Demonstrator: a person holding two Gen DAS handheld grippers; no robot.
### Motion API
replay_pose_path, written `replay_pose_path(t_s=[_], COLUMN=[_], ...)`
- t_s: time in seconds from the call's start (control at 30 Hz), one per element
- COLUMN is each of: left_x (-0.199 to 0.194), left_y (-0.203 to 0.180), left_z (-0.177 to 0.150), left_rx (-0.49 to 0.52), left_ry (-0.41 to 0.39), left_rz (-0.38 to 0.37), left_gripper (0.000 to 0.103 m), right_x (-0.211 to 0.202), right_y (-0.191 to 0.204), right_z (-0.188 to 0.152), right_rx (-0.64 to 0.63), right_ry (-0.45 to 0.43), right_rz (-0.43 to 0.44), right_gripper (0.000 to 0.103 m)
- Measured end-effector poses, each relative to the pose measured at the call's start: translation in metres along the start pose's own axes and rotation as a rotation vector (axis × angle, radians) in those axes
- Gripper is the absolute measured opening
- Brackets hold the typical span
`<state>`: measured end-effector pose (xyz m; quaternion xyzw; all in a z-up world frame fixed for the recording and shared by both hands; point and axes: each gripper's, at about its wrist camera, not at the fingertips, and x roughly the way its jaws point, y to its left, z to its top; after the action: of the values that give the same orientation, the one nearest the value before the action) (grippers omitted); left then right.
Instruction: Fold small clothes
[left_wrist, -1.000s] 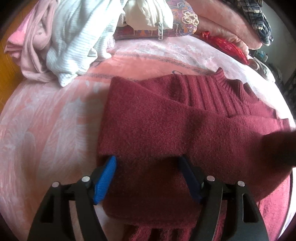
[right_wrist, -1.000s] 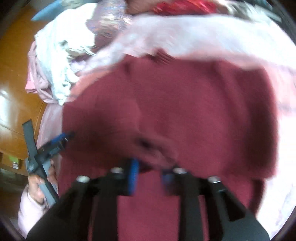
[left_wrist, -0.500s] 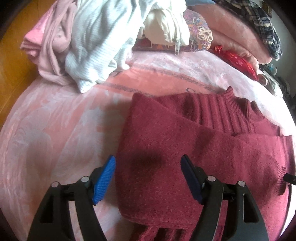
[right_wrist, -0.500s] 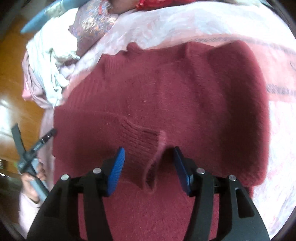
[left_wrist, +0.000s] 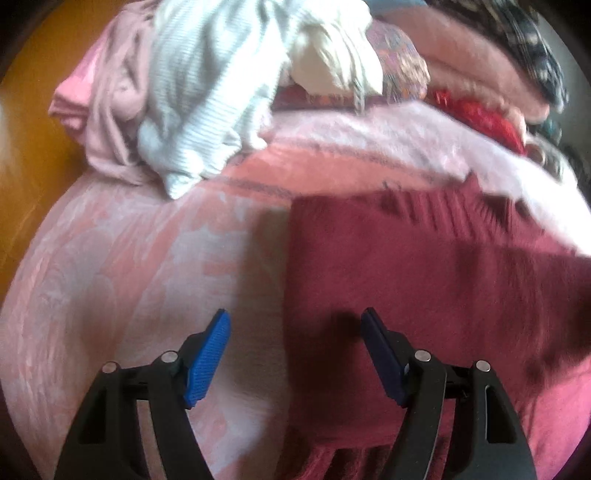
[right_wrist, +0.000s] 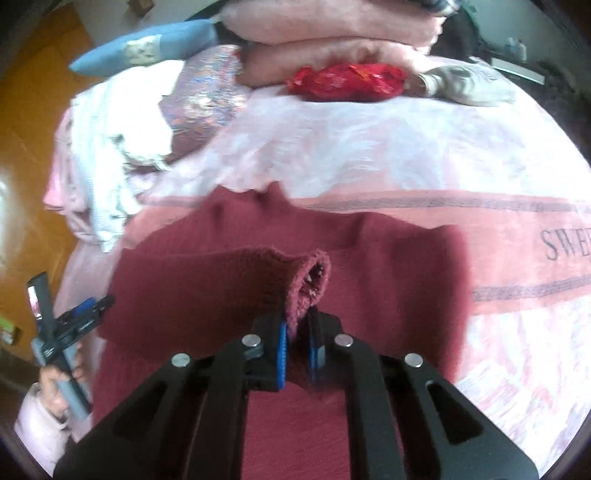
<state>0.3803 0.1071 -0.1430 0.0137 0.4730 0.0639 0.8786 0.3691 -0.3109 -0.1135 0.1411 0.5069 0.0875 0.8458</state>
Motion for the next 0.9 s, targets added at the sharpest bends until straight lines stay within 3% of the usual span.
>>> replay_pose_path(t_s=[0.1, 0.17, 0.27, 0.33, 0.43, 0.47, 0.53, 0.6, 0.77, 0.87, 0.9], left_x=[0.014, 0.014, 0.009, 0.005, 0.006, 0.007, 0.009, 0.012, 0.019, 0.010, 0.003], left_y=[-0.008, -0.007, -0.004, -0.001, -0.002, -0.003, -0.006, -0.009, -0.004, 0.008, 0.012], left_z=[-0.007, -0.007, -0.003, -0.001, -0.003, -0.004, -0.007, -0.008, -0.011, -0.007, -0.007], left_rx=[0.009, 0.004, -0.001, -0.015, -0.010, -0.004, 0.009, 0.026, 0.000, -0.046, -0.040], left_ry=[0.011, 0.002, 0.001, -0.006, 0.005, 0.006, 0.001, 0.000, 0.011, 0.064, 0.072], left_rz=[0.033, 0.036, 0.020, 0.010, 0.007, 0.012, 0.022, 0.027, -0.001, -0.060, -0.068], left_gripper=[0.076, 0.077, 0.077, 0.077, 0.077, 0.077, 0.077, 0.077, 0.080, 0.079, 0.079], right_x=[0.030, 0.031, 0.016, 0.008, 0.013, 0.015, 0.019, 0.023, 0.025, 0.003, -0.012], right_y=[-0.021, -0.032, -0.034, -0.031, -0.030, -0.027, -0.024, -0.032, -0.027, -0.029, -0.028], right_z=[-0.010, -0.013, -0.011, -0.012, -0.021, -0.023, -0.023, -0.023, -0.029, -0.033, -0.036], right_rx=[0.039, 0.066, 0.054, 0.031, 0.040, 0.028, 0.001, 0.061, 0.022, 0.058, 0.066], right_ry=[0.065, 0.060, 0.069, 0.069, 0.136, 0.143, 0.133, 0.130, 0.108, 0.083, 0.082], right_rz=[-0.039, 0.001, 0.016, 0.001, 0.013, -0.021, -0.074, -0.075, -0.113, -0.042, -0.006], right_gripper=[0.012, 0.015, 0.041, 0.047, 0.044, 0.040, 0.019, 0.013, 0.014, 0.021, 0.028])
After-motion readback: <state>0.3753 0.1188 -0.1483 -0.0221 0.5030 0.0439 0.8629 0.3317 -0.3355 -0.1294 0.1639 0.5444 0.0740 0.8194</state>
